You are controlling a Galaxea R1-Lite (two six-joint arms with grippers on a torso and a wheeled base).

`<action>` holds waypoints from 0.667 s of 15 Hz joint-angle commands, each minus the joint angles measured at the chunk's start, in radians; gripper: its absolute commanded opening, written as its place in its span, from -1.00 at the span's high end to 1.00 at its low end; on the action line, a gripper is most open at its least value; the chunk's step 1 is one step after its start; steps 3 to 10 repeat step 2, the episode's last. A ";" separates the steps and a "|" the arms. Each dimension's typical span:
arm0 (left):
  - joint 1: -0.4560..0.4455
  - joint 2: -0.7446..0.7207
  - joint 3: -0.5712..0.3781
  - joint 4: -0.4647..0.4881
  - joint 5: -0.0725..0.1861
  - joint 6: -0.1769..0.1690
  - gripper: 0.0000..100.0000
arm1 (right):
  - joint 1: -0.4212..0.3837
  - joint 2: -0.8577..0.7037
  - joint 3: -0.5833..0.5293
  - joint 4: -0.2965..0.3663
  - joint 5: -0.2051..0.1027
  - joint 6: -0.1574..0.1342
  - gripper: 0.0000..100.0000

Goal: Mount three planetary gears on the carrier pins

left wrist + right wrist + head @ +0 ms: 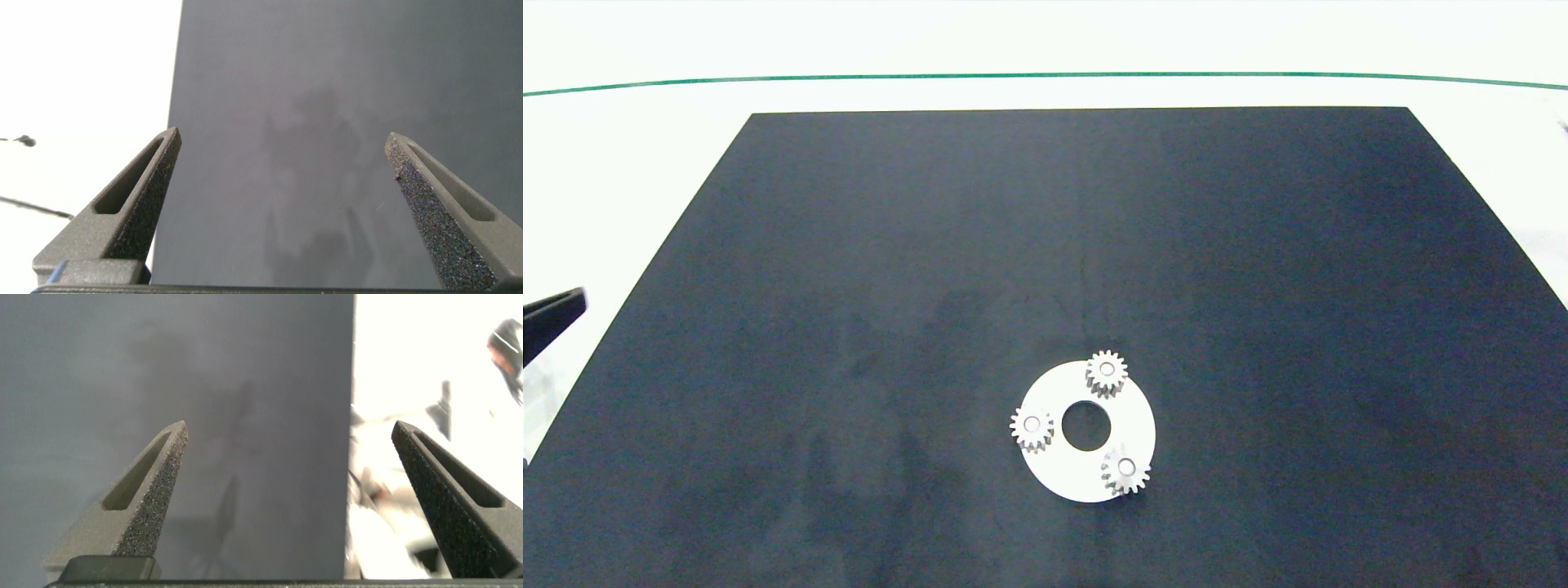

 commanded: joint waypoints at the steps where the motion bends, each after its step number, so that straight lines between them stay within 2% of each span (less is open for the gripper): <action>1: 0.064 -0.445 0.279 0.009 -0.005 0.009 -1.00 | -0.231 -0.309 0.159 -0.063 -0.013 0.000 -1.00; 2: 0.064 -0.522 0.327 0.020 -0.005 0.007 -1.00 | -0.247 -0.373 0.172 -0.063 -0.013 0.002 -1.00; 10: 0.064 -0.522 0.327 0.020 -0.005 0.007 -1.00 | -0.247 -0.373 0.172 -0.063 -0.013 0.002 -1.00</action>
